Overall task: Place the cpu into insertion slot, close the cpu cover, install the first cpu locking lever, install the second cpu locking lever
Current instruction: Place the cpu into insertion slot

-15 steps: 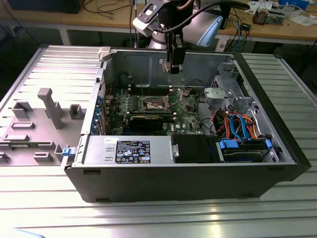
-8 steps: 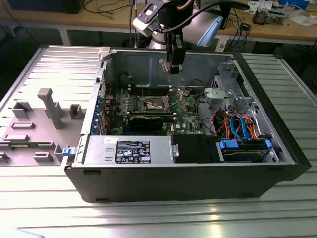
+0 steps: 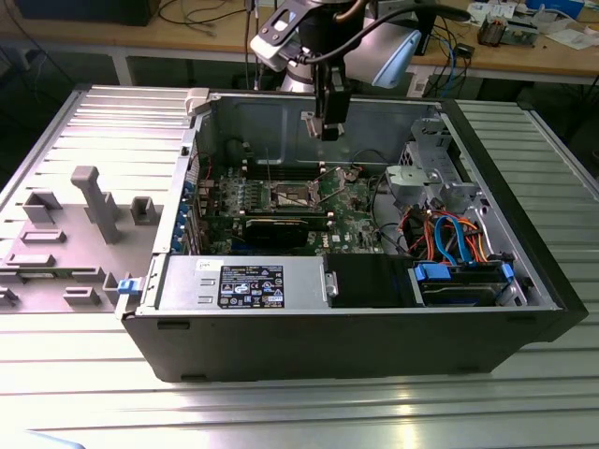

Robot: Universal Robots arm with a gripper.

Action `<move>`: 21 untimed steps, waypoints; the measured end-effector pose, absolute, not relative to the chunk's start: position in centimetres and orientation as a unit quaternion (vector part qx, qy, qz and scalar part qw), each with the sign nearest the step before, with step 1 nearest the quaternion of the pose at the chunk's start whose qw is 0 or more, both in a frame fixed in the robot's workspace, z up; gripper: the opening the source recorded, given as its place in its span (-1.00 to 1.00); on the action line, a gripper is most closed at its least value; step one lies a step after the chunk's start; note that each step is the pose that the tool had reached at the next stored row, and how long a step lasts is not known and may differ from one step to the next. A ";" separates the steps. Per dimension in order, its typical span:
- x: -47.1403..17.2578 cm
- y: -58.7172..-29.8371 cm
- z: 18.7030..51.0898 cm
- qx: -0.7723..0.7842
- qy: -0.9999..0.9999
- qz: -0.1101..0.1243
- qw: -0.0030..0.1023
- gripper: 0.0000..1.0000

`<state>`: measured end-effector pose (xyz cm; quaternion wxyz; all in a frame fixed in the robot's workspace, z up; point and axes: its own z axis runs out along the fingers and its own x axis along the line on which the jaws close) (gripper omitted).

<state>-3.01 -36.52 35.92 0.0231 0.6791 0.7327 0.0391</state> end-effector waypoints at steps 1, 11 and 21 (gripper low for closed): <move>-3.0 -36.5 35.9 0.681 0.731 0.039 0.023 0.08; -3.0 -36.5 35.9 0.683 0.729 0.039 0.023 0.08; -3.1 -36.5 35.4 0.700 0.713 0.038 0.024 0.08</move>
